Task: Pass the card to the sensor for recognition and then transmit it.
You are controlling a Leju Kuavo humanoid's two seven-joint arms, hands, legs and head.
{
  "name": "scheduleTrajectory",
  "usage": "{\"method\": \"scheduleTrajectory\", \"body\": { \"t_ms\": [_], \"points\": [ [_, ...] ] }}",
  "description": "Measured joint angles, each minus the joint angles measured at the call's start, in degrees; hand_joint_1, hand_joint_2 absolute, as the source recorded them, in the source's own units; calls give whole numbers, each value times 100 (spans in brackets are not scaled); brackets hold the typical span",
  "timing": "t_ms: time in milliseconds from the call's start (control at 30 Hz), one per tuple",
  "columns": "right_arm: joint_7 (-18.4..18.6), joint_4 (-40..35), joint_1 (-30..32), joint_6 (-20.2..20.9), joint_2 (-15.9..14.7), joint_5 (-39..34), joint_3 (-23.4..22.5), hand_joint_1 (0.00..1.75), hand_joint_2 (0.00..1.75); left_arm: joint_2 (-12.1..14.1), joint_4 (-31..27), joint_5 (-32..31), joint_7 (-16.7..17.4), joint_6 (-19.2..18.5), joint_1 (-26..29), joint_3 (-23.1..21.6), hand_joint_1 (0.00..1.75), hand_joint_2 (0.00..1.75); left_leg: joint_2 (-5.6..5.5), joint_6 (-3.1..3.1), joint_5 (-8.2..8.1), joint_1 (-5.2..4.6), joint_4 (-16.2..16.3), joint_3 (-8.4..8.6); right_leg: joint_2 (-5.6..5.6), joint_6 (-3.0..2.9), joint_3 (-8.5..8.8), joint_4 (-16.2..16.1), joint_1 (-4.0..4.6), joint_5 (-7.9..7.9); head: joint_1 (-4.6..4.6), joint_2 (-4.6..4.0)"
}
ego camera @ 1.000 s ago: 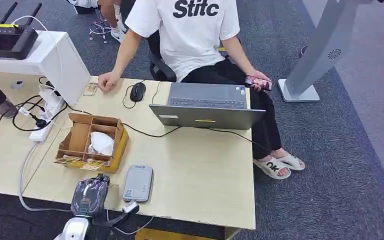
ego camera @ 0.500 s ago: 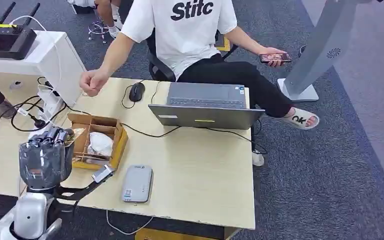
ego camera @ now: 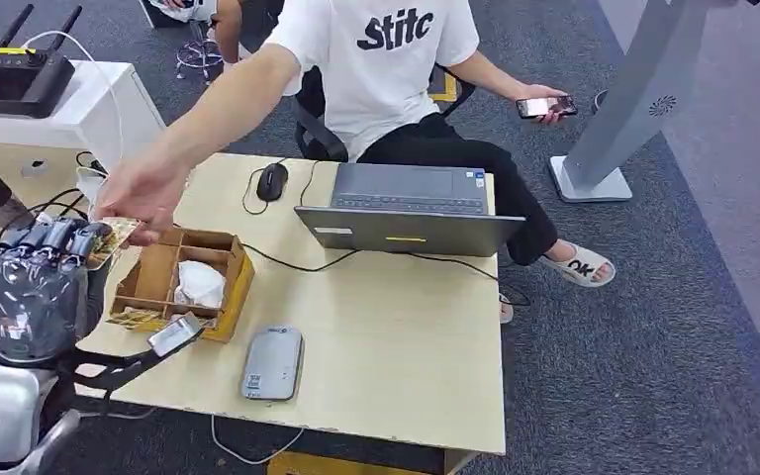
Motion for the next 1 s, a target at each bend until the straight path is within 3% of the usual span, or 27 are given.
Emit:
{"method": "scheduleTrajectory", "body": {
  "t_ms": [67,200,367,400,433,500,533,833,867,1000],
  "points": [
    [0,-2,2,9,0,41,0,0,175,92,270,0,168,-35,-164,68,175,175,0,0,0,-2,0,2,0,0,1,0,0,0,0,0],
    [48,-2,-5,15,0,162,0,0,175,-61,1540,0,-453,-67,-694,415,175,175,-23,4,8,3,-1,6,-24,0,0,0,2,-1,0,0],
    [42,-2,-26,-55,2,214,0,0,175,-158,3194,0,-84,90,-1442,343,175,175,9,-15,26,2,-4,1,7,-13,-9,6,2,26,-2,0],
    [44,-2,-24,-57,2,214,0,0,175,-175,3426,0,-37,116,-1555,281,98,175,18,-16,29,2,-4,1,19,-11,-12,7,2,28,4,0],
    [46,-2,-24,-61,2,214,0,0,175,-201,3647,0,17,162,-1638,225,0,175,33,-16,28,1,-3,1,37,-7,-15,7,1,31,2,0],
    [52,-2,-24,-61,2,214,0,0,175,-247,3995,0,139,245,-1782,107,0,175,53,-15,25,-2,-2,1,61,-3,-23,7,-1,35,0,0],
    [61,-2,-21,-61,2,214,0,0,175,-276,4120,0,194,280,-1852,52,0,0,53,-11,22,-3,-1,-1,61,-2,-25,6,-1,34,2,0],
    [138,-2,-29,-52,2,219,0,0,175,-595,4900,0,308,488,-2173,-289,0,0,45,-5,18,-5,-1,-13,51,1,-32,3,-4,31,2,0],
    [136,-2,-30,-52,2,216,0,0,175,-614,4911,0,273,527,-2179,-293,0,175,45,-5,18,-5,-1,-13,51,2,-32,3,-4,32,2,0],
    [111,-2,-29,-50,4,190,0,0,175,-726,4866,0,-109,693,-2140,-298,0,175,46,-5,19,-5,-1,-12,50,1,-32,3,-4,32,0,0]
  ]
}}
